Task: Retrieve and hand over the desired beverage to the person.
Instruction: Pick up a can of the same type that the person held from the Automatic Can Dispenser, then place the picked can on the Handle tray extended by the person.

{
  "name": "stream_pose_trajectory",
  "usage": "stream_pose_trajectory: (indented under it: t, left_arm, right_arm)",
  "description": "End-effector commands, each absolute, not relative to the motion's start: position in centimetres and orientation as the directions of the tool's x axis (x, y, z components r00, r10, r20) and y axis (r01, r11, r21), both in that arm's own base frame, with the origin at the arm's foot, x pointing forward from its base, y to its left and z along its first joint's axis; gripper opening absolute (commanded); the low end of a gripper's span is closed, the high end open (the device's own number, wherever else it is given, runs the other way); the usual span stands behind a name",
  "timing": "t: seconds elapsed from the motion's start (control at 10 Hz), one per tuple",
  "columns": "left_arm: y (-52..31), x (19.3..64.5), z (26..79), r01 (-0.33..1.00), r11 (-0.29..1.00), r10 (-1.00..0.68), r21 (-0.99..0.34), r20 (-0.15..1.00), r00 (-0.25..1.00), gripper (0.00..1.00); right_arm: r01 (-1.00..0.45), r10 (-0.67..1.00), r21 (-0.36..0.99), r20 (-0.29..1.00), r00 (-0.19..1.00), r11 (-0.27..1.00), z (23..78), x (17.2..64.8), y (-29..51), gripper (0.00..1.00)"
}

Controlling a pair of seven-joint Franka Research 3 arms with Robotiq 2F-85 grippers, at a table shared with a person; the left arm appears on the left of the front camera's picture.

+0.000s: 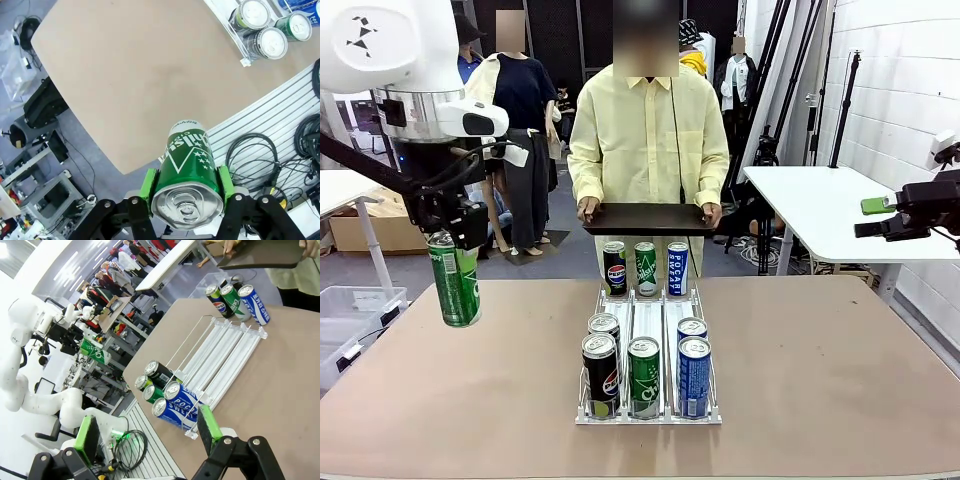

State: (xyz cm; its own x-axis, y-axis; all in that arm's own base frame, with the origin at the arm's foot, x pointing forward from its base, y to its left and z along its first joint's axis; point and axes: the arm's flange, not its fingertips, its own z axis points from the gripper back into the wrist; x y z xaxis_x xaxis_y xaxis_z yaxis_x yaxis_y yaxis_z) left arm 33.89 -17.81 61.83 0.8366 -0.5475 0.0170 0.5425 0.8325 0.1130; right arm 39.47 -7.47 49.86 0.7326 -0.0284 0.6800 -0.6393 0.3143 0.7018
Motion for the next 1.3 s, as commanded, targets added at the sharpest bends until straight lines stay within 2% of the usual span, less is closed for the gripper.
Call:
stream_pose_trajectory:
  t: [0.0, 1.2]
  left_arm:
    - [-17.88, 33.96, 63.04, 0.543, 0.831, -0.548, 0.119, 0.014, 0.836, 0.0]
    - [-17.88, 33.96, 63.04, 0.543, 0.831, -0.548, 0.119, 0.014, 0.836, 0.0]
  right_arm:
    - [-0.639, -0.038, 0.706, 0.679, 0.733, 0.305, 50.01, 39.51, -7.38, 1.0]
    - [-0.639, -0.038, 0.706, 0.679, 0.733, 0.305, 50.01, 39.51, -7.38, 1.0]
